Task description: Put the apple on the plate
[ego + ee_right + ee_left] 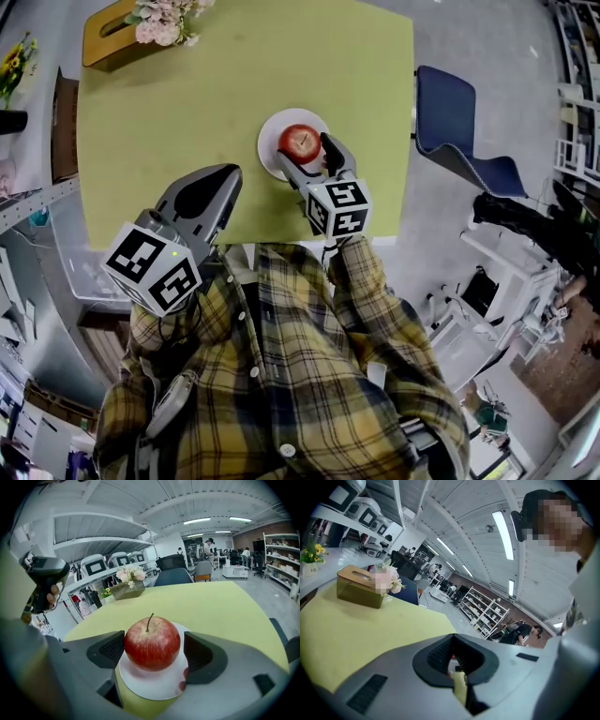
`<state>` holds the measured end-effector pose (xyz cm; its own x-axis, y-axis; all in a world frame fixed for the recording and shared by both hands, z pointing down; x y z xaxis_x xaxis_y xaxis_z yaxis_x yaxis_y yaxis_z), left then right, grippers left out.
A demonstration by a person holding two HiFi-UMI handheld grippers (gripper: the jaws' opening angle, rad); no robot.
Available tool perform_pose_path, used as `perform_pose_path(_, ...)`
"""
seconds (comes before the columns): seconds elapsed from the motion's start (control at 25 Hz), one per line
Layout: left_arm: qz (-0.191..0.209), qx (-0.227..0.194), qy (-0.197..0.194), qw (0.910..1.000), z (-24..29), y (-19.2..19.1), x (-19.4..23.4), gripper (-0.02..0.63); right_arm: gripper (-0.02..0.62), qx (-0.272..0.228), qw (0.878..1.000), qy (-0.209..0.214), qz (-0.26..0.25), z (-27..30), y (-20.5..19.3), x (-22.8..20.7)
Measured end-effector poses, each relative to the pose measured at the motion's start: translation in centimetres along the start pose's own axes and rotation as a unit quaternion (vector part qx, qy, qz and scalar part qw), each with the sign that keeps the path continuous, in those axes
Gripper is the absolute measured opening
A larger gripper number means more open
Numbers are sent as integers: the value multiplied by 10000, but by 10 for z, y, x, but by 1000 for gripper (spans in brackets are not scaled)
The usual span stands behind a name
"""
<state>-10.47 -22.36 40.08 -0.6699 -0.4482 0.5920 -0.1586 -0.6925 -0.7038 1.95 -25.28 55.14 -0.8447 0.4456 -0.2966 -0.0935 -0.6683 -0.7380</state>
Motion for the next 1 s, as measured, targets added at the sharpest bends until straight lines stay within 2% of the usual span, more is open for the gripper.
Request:
perform_pose_path(0.76,213,-225,-117,9995,-3,14,-21,6,368,-278,9994,202,-108,-28,23,16)
perform_pose_path(1.0,382,-420,-186,9982,-7,28,-33,6,367,-632,9968,480,-49,-53,48,31)
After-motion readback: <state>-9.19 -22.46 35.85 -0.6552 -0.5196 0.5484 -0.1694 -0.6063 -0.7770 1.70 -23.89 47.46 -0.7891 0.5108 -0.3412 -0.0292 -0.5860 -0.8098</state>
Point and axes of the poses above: the fingertips, and each gripper's own axes: z forward along the fingers, x to its left, y out of its top, the point moved 1 cm from there along -z, backward along the fingers, and after that the axes turned 5 degrees about y, right-handed, at the moved point
